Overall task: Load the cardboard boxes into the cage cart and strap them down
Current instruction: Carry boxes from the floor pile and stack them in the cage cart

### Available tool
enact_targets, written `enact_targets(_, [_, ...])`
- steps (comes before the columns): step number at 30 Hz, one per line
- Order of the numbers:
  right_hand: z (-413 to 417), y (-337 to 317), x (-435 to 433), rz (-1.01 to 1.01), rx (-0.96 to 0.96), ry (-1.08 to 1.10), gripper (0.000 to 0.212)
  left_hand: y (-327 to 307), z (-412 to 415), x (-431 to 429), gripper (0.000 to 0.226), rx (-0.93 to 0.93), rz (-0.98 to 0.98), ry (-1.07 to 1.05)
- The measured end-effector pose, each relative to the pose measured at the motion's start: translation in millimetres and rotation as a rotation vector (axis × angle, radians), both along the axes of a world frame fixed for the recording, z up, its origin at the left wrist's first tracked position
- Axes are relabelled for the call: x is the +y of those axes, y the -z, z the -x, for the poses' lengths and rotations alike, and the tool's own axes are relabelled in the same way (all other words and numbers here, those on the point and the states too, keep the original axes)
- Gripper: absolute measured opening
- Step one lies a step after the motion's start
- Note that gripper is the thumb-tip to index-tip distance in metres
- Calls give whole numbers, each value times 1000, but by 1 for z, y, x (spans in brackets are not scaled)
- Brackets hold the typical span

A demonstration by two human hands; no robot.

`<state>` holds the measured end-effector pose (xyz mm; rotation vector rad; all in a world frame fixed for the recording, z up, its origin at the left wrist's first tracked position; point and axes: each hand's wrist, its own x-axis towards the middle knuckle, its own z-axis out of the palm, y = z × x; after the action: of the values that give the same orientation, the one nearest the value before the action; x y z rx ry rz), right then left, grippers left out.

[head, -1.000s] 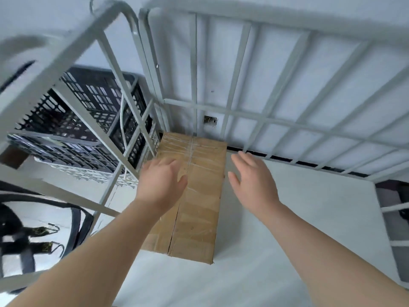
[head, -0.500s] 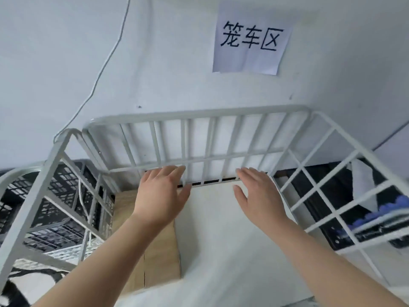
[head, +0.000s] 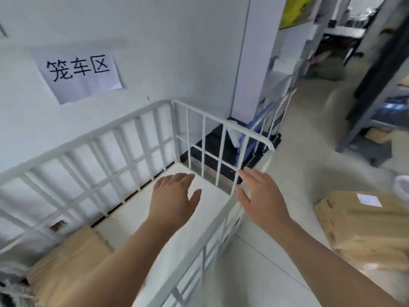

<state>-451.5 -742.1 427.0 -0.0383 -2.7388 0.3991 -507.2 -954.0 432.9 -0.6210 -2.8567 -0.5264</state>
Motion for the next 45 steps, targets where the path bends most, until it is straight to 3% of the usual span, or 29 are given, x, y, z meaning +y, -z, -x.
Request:
enact_targets(5, [-88,-6,91,-30,17,263,29,-4,-39,111,42,7,20,221])
enact_targets(15, [-289,20,288,70,-25,717,37,21,-161,364,48,-55,54,618])
enact_targets(23, [-422,50,384,181,-65,1020,49,49,-257,514,40,-74,113,901])
enact_targets(28, [-481,66,420,137,-62,1230,30,70,-295,589,47,-83,190,1077])
enact_targets(33, [-519,91,455,236,-121,1380,49,88,-325,664,39,-94,237,1235])
enact_targets(37, [-539,103,485,240,-97,1522,35,100,-352,723,38,-115,250,1338])
enact_targets(45, [-590,159,543,258,-73,1703,32,166,-413,816,35,-85,370,1514])
